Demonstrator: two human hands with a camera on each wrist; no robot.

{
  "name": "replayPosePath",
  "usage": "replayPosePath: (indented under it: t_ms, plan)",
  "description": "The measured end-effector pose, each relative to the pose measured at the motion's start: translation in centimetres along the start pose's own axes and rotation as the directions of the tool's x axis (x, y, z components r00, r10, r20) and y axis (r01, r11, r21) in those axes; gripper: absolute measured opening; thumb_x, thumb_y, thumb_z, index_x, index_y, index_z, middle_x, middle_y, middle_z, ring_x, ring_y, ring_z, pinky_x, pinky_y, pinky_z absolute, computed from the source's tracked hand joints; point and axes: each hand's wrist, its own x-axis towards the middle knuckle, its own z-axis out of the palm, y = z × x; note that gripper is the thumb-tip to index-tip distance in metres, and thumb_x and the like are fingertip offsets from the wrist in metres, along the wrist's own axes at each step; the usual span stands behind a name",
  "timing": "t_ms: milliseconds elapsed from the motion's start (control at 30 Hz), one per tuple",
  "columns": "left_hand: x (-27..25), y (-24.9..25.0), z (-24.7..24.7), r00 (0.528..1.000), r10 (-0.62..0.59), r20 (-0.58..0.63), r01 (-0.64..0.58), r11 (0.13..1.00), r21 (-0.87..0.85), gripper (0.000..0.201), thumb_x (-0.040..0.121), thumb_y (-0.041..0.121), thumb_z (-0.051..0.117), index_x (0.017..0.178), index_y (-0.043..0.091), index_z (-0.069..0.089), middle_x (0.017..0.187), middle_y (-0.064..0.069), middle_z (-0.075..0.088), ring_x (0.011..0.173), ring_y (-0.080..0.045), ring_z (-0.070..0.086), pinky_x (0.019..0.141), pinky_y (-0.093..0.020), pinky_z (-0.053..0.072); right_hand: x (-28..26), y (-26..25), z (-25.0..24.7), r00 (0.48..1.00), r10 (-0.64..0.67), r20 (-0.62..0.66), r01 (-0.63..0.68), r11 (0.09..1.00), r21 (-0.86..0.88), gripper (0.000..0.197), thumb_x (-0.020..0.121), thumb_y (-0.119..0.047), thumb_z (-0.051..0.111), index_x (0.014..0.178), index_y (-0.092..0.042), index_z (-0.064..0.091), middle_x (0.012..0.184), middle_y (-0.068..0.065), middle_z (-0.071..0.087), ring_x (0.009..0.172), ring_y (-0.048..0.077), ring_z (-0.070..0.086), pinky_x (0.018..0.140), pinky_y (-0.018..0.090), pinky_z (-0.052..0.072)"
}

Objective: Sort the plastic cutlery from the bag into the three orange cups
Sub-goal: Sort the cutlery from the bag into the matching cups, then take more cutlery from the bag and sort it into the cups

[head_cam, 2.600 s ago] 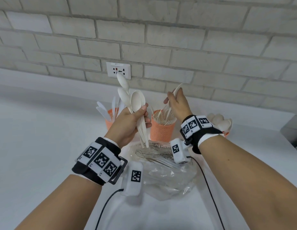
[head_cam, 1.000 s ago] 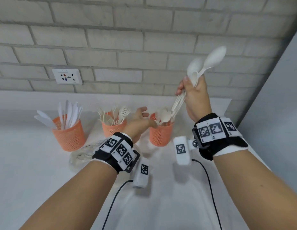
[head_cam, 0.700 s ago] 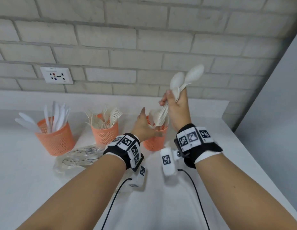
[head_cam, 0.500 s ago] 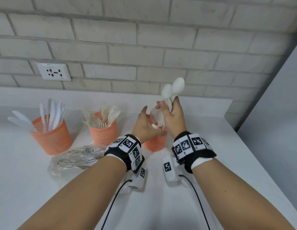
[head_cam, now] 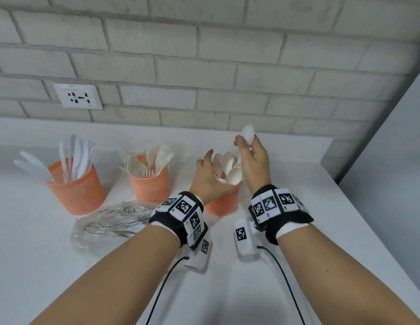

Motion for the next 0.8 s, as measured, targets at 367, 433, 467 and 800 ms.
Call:
replayPosePath:
  t_ms: [367,433,467,800]
  plan:
    - [-1.3,1.6,-1.6,0.997,-0.056,0.053,0.054,0.998,0.032,0.125,0.062,0.031,0.085,0.149,0.015,-0.004,0.149,-0.011,0.014,0.137,-0.026,0.027,0.106,-0.033,0.030,-0.5,-0.2,-0.5,0.941,0.097,0.324,0.116,0.808,-0.578,0.044,0.100,-0.036,0.027,0.139,-0.022,0.042,0.147,-0.003,0.036,0.137,0.016,0.028,0.113,0.038,0.018]
    - [-2.1,2.8,-3.1,0.997,-0.059,0.057,0.057,0.998,0.040,0.117,0.069,0.030,0.079,0.149,0.014,-0.005,0.151,-0.011,0.012,0.137,-0.026,0.027,0.104,-0.033,0.032,-0.7,-0.6,-0.3,0.926,0.146,0.349,0.103,0.790,-0.605,0.046,0.100,-0.039,0.024,0.143,-0.025,0.035,0.152,-0.002,0.030,0.141,0.017,0.021,0.116,0.040,0.014]
    - [-2.5,3.3,-4.2,0.998,-0.053,0.046,0.052,0.998,0.031,0.107,0.074,0.027,0.075,0.149,0.015,-0.001,0.151,-0.010,0.015,0.136,-0.026,0.029,0.103,-0.033,0.033,-0.9,-1.0,-0.3,0.937,0.087,0.338,0.140,0.794,-0.592,0.046,0.100,-0.039,0.026,0.144,-0.027,0.030,0.153,0.000,0.028,0.142,0.019,0.020,0.117,0.043,0.015]
    - [-11.0,-1.1,-17.5,0.996,-0.080,0.026,0.062,0.907,0.416,0.021,0.083,0.036,0.064,0.068,0.023,0.071,0.104,0.002,0.058,0.098,-0.022,0.059,0.086,-0.034,0.043,-8.2,-7.3,5.5,0.728,-0.134,0.672,0.326,0.931,-0.167,0.016,0.090,-0.006,0.055,0.098,-0.006,0.068,0.080,-0.014,0.059,0.076,0.007,0.057,0.074,0.015,0.044]
